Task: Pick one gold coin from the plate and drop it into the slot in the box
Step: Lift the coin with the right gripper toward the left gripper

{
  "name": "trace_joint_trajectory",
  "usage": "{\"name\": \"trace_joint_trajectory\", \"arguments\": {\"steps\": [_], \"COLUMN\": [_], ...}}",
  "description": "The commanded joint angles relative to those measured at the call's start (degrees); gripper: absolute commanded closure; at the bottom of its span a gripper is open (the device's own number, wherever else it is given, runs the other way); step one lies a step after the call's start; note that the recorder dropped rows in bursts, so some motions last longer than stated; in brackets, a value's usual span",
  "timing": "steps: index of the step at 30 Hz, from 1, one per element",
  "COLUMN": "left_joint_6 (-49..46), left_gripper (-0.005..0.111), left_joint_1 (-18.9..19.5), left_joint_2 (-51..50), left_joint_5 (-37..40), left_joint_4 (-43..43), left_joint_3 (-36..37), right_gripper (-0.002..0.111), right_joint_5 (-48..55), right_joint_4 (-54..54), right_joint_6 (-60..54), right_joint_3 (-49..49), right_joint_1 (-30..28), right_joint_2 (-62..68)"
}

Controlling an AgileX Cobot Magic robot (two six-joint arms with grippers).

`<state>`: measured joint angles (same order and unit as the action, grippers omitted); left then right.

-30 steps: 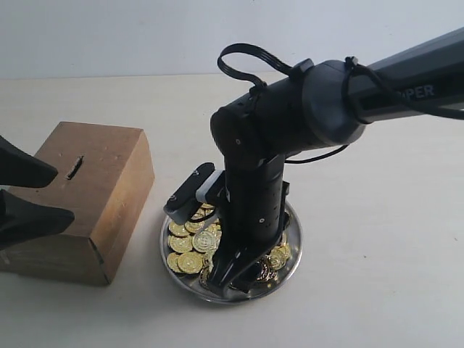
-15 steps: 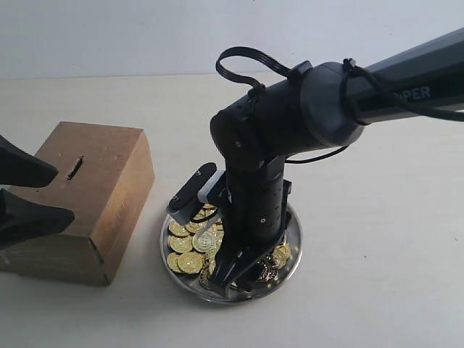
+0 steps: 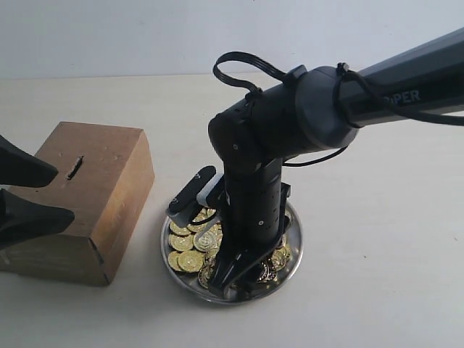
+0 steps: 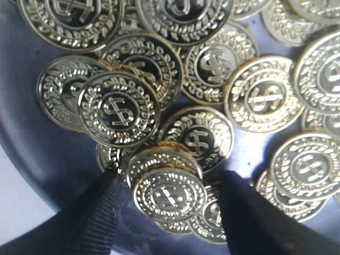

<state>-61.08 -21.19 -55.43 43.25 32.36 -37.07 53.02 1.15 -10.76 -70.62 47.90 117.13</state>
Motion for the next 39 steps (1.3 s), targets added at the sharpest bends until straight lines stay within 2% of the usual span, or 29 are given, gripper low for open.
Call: {"name": "trace_joint_trajectory", "arguments": {"steps": [1, 5, 20, 30, 35, 39], "left_joint_6": [-0.22, -0.22, -0.22, -1.12, -11.85, -30.77], "left_gripper": [0.052, 0.052, 0.052, 0.052, 0.052, 0.052], "left_joint_1": [-0.27, -0.27, -0.27, -0.27, -0.27, -0.27], "left_joint_2": [-0.22, -0.22, -0.22, -0.22, -0.22, -0.22], "left_joint_5": [-0.34, -0.34, -0.34, -0.34, -2.29, -7.87], "left_joint_4": [0.4, 0.4, 0.78, 0.78, 1.34, 4.99], "left_joint_3": [-0.41, -0.41, -0.41, -0.41, 0.62, 4.25], "right_gripper": [0.063, 0.069, 0.069, 0.069, 0.069, 0.069], "right_joint_5": [-0.19, -0.19, 0.67, 0.67, 2.37, 2.15], "right_joint_4": [0.04, 0.04, -0.06, -0.59, 0.84, 5.3], "right_joint_6": [0.0, 0.0, 0.0, -0.46, -6.62, -12.65], "right_joint_3": [-0.09, -0.09, -1.78, -1.78, -1.78, -1.78], "right_joint_1": [0.07, 0.07, 0.07, 0.07, 0.07, 0.07], "right_joint_2": [0.82, 0.82, 0.39, -4.71, -7.34, -10.67]}}
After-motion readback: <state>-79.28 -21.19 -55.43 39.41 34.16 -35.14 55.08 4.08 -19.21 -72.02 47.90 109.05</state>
